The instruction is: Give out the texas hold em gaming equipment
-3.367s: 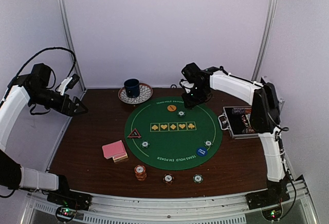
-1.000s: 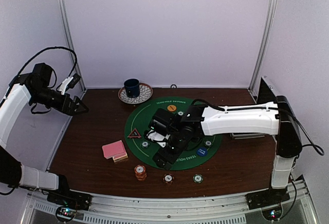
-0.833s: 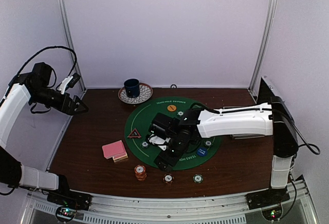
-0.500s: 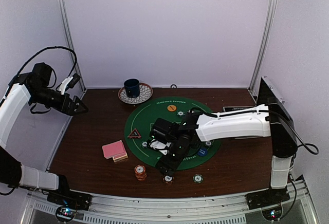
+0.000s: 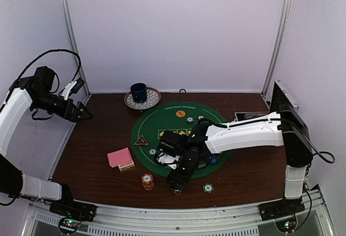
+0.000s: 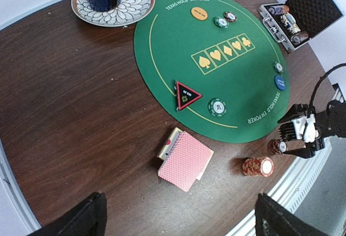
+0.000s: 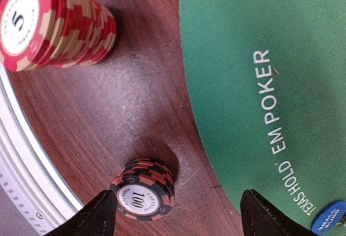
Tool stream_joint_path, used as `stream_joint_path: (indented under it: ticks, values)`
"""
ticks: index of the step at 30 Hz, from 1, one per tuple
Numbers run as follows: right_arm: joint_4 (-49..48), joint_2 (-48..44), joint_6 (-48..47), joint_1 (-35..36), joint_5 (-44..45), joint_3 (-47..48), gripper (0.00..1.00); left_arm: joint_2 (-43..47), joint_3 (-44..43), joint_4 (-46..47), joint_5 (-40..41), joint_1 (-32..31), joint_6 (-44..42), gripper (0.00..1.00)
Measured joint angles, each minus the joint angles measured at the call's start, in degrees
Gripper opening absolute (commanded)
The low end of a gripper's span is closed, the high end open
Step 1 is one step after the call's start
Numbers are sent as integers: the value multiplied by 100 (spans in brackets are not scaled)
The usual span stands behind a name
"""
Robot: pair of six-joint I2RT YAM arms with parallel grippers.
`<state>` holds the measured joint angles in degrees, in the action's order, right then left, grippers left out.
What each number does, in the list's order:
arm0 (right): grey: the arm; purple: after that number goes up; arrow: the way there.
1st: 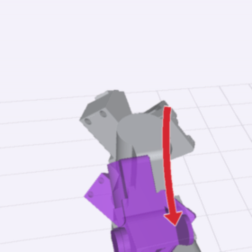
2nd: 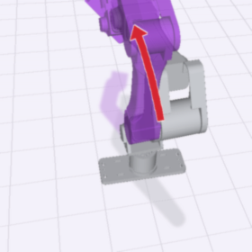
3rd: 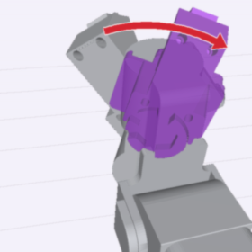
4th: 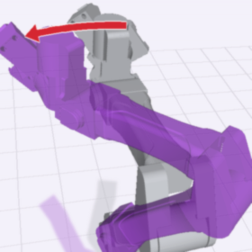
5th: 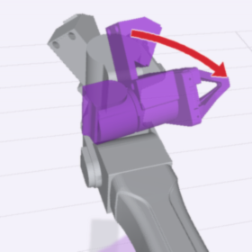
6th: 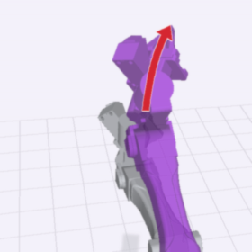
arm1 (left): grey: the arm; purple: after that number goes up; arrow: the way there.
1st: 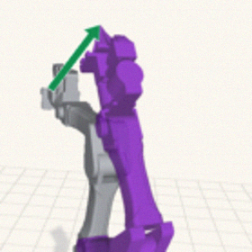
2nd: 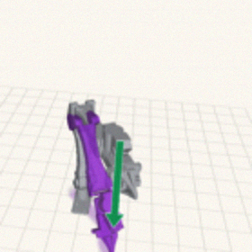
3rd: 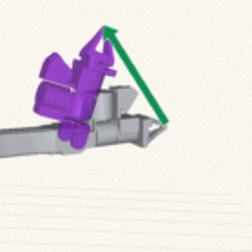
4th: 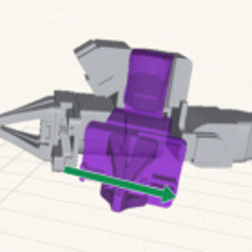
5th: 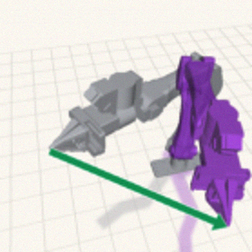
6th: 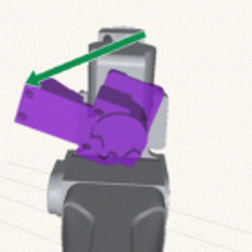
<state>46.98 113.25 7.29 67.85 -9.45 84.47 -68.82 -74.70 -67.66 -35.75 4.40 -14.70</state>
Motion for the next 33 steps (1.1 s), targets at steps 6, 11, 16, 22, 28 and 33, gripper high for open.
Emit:
stream_joint_path:
  ticks: [6,11,16,22,28,33]
  values:
    - [-13,146,-52,160,-61,-13,73,9,0,-4,2,2,0,98]
    - [-13,249,-94,221,-72,-13,64,46,0,-17,17,2,0,98]
    - [-11,273,-109,243,-74,-13,58,68,-2,-22,22,2,0,98]
    - [-20,271,-103,243,-76,-13,47,68,-2,-24,37,2,-2,98]
    - [-15,271,-138,247,-79,-11,41,68,-11,-42,39,2,-2,97]
    - [-15,271,-136,247,-79,-9,34,70,-11,-44,42,2,-7,98]
